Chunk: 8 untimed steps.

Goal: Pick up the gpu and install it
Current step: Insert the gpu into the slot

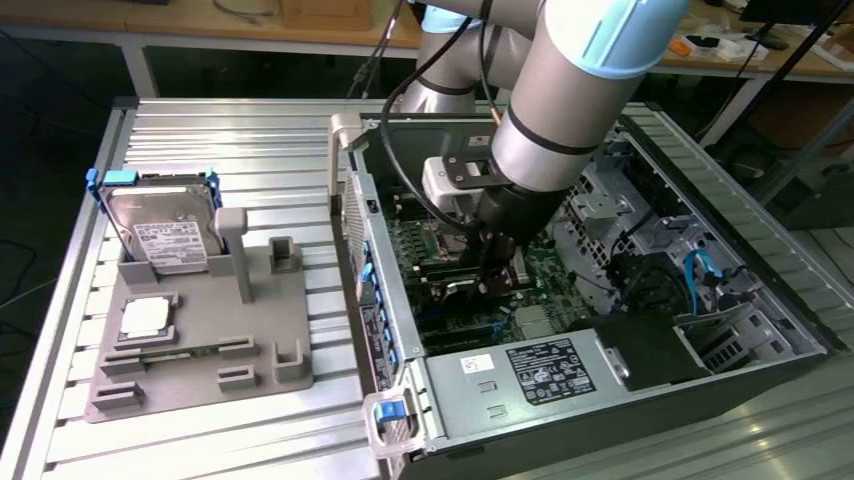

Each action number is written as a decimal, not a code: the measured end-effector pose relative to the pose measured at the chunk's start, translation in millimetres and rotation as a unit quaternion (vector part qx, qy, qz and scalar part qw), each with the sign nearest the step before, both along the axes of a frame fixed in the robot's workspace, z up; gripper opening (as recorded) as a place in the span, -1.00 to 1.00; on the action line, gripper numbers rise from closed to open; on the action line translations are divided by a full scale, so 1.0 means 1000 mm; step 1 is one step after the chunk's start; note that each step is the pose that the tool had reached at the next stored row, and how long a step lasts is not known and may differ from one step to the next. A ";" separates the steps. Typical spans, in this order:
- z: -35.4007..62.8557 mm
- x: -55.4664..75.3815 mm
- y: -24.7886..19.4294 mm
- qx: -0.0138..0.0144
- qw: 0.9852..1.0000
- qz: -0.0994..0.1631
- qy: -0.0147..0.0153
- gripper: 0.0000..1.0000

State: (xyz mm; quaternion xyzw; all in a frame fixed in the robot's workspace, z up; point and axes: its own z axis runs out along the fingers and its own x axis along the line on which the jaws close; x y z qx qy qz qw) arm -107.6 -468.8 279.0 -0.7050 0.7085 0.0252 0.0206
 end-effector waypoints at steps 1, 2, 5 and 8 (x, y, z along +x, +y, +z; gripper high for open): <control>0.0005 0.000 0.0000 0.000 1.000 0.000 0.000 -0.07; 0.0006 0.000 0.0001 0.000 1.000 0.000 -0.001 -0.10; 0.0006 0.000 0.0001 0.000 1.000 0.000 -0.001 -0.36; 0.0007 0.000 0.0001 0.000 1.000 0.000 -0.001 -0.60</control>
